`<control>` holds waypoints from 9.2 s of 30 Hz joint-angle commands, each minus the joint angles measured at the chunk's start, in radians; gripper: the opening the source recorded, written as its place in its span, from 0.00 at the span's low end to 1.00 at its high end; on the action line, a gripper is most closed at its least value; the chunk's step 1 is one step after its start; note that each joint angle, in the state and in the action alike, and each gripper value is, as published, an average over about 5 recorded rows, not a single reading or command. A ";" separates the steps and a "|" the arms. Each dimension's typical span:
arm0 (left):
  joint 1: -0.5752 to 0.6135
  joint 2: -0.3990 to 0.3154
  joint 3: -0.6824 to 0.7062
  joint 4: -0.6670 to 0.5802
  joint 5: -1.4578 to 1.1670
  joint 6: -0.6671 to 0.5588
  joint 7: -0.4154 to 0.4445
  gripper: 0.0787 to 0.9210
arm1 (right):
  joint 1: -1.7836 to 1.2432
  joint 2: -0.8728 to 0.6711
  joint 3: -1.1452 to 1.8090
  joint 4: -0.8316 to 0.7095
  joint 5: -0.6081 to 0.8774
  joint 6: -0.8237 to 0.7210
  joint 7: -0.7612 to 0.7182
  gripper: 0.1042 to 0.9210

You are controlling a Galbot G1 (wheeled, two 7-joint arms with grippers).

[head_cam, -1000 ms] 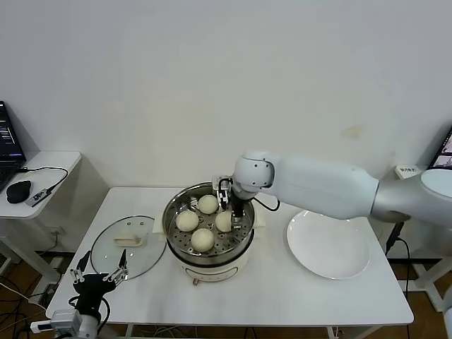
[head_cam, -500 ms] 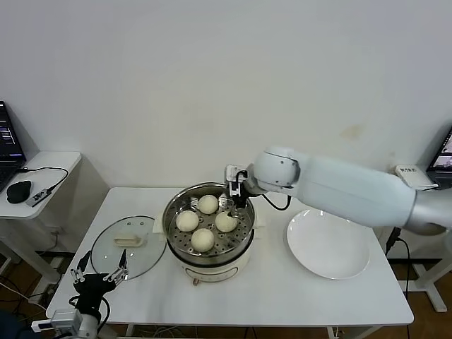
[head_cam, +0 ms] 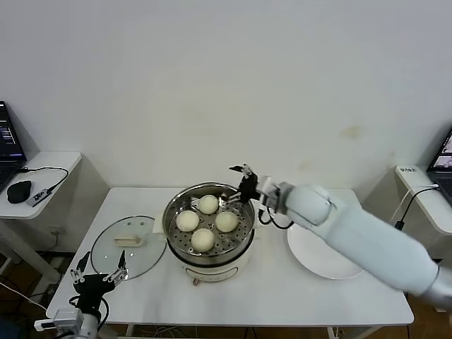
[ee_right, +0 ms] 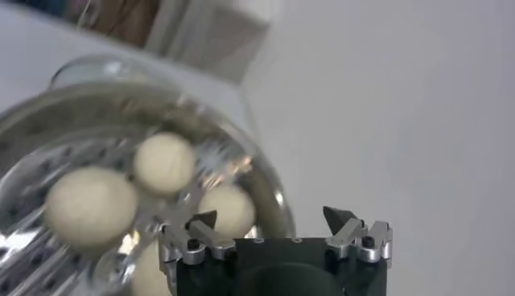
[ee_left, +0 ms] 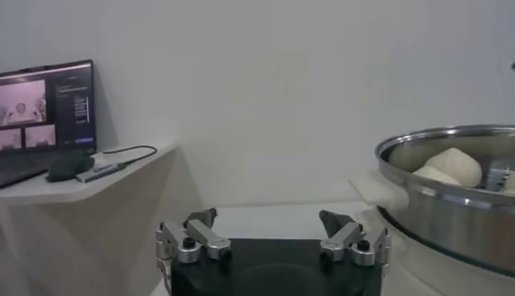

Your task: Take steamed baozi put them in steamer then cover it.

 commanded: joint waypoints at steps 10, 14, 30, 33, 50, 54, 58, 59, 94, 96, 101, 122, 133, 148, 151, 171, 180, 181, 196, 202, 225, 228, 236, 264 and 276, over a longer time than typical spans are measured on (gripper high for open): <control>-0.048 0.061 -0.008 0.196 0.697 -0.106 0.002 0.88 | -1.096 0.411 1.179 0.201 -0.239 0.414 -0.009 0.88; -0.065 0.111 -0.021 0.290 1.022 -0.143 0.008 0.88 | -1.168 0.491 1.250 0.246 -0.257 0.417 -0.002 0.88; -0.295 0.183 0.073 0.589 1.464 -0.272 -0.055 0.88 | -1.312 0.596 1.343 0.320 -0.269 0.453 0.018 0.88; -0.346 0.190 0.091 0.617 1.471 -0.274 -0.056 0.88 | -1.324 0.606 1.347 0.323 -0.269 0.459 0.018 0.88; -0.527 0.212 0.183 0.806 1.480 -0.288 -0.054 0.88 | -1.326 0.643 1.348 0.303 -0.271 0.477 0.003 0.88; -0.560 0.209 0.202 0.838 1.482 -0.287 -0.055 0.88 | -1.321 0.650 1.347 0.296 -0.274 0.478 0.003 0.88; -0.599 0.208 0.216 0.871 1.483 -0.287 -0.055 0.88 | -1.322 0.656 1.348 0.285 -0.280 0.484 0.002 0.88; -0.607 0.209 0.221 0.875 1.483 -0.287 -0.054 0.88 | -1.322 0.657 1.348 0.282 -0.281 0.486 0.002 0.88; -0.693 0.209 0.278 0.956 1.409 -0.288 -0.045 0.51 | -1.303 0.675 1.304 0.235 -0.318 0.493 -0.004 0.88; -0.681 0.209 0.276 0.945 1.397 -0.292 -0.054 0.44 | -1.303 0.675 1.301 0.237 -0.320 0.493 -0.004 0.88; -0.637 0.211 0.254 0.894 1.380 -0.299 -0.070 0.27 | -1.305 0.674 1.297 0.242 -0.324 0.493 -0.004 0.88; -0.276 0.285 -0.004 0.235 1.299 0.016 0.171 0.07 | -1.320 0.648 1.259 0.264 -0.365 0.495 -0.008 0.88; -0.297 0.389 -0.010 0.069 1.156 0.148 0.288 0.07 | -1.322 0.645 1.233 0.260 -0.404 0.494 -0.010 0.88; -0.474 0.403 0.386 -0.053 1.167 0.358 0.351 0.07 | -1.316 0.684 1.221 0.245 -0.548 0.508 0.020 0.88; -0.541 0.378 0.461 -0.022 1.205 0.395 0.377 0.07 | -1.308 0.701 1.211 0.231 -0.577 0.512 0.026 0.88; -0.820 0.081 0.712 0.192 1.518 0.421 0.492 0.07 | -1.284 0.721 1.197 0.175 -0.640 0.519 0.034 0.88; -0.813 0.022 0.735 0.229 1.537 0.417 0.499 0.07 | -1.284 0.720 1.199 0.172 -0.642 0.518 0.034 0.88; -0.811 0.016 0.735 0.232 1.538 0.417 0.499 0.07 | -1.284 0.720 1.199 0.172 -0.642 0.518 0.034 0.88; -0.771 -0.030 0.733 0.231 1.571 0.409 0.498 0.07 | -1.282 0.720 1.191 0.158 -0.646 0.523 0.034 0.88; -0.752 -0.027 0.721 0.233 1.581 0.399 0.495 0.07 | -1.285 0.718 1.191 0.154 -0.649 0.527 0.034 0.88; -0.744 -0.044 0.705 0.268 1.606 0.376 0.476 0.07 | -1.289 0.714 1.186 0.152 -0.650 0.535 0.033 0.88; -0.746 -0.041 0.702 0.270 1.605 0.375 0.476 0.07 | -1.289 0.713 1.186 0.151 -0.650 0.535 0.033 0.88; -0.738 -0.062 0.700 0.266 1.600 0.370 0.468 0.07 | -1.289 0.712 1.182 0.150 -0.653 0.536 0.031 0.88; -0.171 0.137 0.495 -0.234 0.995 0.234 0.114 0.85 | -1.305 0.678 1.179 0.152 -0.630 0.533 0.027 0.88; 0.112 0.068 0.133 -0.139 -0.041 -0.182 -0.158 0.88 | -1.370 0.591 1.119 0.183 -0.637 0.565 0.039 0.88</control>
